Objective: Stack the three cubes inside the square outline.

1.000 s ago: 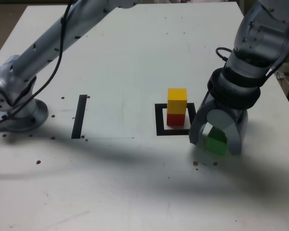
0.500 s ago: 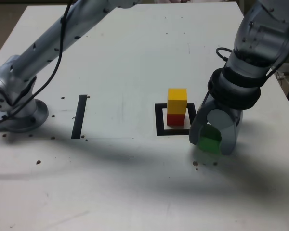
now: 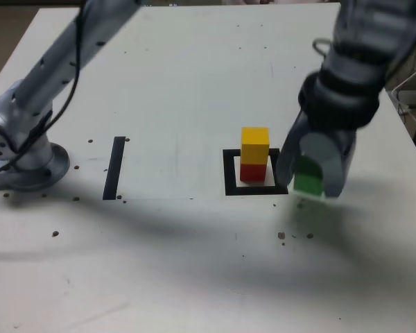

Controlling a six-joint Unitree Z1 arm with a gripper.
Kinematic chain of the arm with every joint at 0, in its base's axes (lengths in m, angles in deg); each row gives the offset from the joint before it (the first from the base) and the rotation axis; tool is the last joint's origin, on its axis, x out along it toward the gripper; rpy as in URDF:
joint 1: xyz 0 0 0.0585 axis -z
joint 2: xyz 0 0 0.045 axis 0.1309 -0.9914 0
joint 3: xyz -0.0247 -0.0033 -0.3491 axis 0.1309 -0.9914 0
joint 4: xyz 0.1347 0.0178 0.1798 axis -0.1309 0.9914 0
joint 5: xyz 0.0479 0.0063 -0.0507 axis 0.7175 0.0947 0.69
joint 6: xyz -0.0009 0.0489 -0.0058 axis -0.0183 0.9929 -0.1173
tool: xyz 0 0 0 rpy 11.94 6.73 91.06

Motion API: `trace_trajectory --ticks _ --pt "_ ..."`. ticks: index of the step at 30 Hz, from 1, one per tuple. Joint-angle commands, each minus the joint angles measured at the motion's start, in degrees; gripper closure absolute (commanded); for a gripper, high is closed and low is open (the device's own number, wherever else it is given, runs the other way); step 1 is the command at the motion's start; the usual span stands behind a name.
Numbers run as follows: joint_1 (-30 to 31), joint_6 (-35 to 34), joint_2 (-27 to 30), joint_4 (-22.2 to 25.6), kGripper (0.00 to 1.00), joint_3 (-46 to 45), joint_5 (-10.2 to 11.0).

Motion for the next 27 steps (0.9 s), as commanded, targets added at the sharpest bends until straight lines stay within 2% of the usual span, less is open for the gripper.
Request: trace_trajectory --ticks 1,6,12,27 --pt "0.10 -0.10 1.96 1.92 0.71 1.07 0.55" --pt "-0.03 -1.22 5.34 3.17 0.71 1.97 0.77" --pt "-1.16 -5.34 9.45 3.45 0.71 -1.89 0.34" --pt "-5.36 -13.01 16.07 3.22 0.70 -14.36 -2.28"
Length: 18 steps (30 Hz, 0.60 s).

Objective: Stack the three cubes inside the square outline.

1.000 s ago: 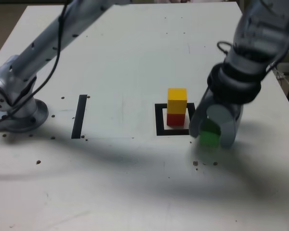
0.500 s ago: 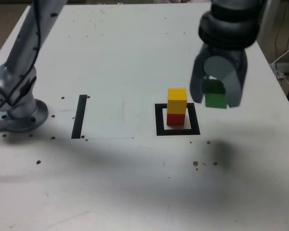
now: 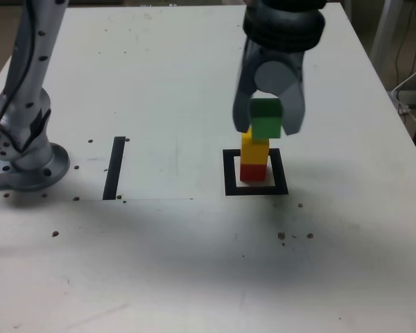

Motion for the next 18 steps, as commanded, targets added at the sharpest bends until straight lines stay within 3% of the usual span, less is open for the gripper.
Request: trace_trajectory --ticks 1,18 --pt "-0.51 -0.51 0.85 1.63 0.70 -1.32 -0.50" --pt "-2.32 -1.10 -0.15 0.97 0.69 -3.61 -1.79"
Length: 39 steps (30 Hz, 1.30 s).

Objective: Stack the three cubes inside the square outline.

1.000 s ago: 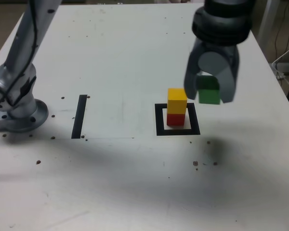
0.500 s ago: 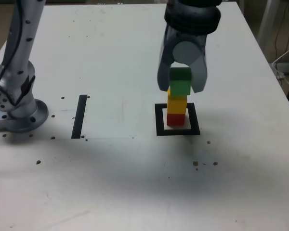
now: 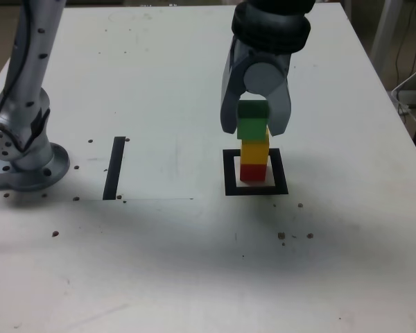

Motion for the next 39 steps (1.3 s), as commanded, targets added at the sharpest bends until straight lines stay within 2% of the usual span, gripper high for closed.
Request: trace_trajectory --ticks 1,15,17,22,24,32,39 --pt "-0.28 0.08 -0.68 1.37 0.69 0.10 -0.21" --pt "-1.34 0.41 -2.85 0.62 0.65 -0.04 -0.10" --pt "-1.53 0.57 -3.08 0.56 0.56 -0.10 -0.24" --pt "-1.87 1.10 -3.49 0.41 0.12 -0.59 -0.76" --pt "-1.91 1.15 -3.46 0.39 0.02 -0.71 -0.79" --pt "-1.92 0.96 -1.91 0.34 0.01 -1.36 -0.32" --pt "-2.36 -0.30 2.64 0.38 0.00 -4.72 1.21"
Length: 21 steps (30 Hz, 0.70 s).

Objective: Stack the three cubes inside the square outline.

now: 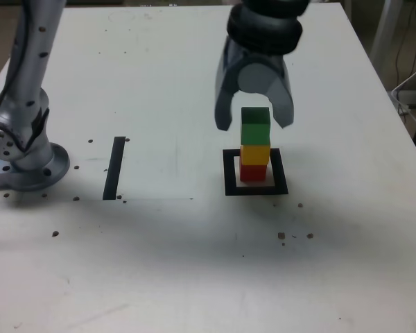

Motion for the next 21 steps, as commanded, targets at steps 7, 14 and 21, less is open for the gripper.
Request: trace_trajectory --ticks 7,14,21 --pt "-1.88 -1.16 7.90 0.80 0.00 -8.50 0.81" --pt "-3.08 -1.22 14.12 -2.19 0.00 -19.59 0.47" --pt "-3.09 -1.23 18.35 -6.95 0.00 -30.97 -0.28"
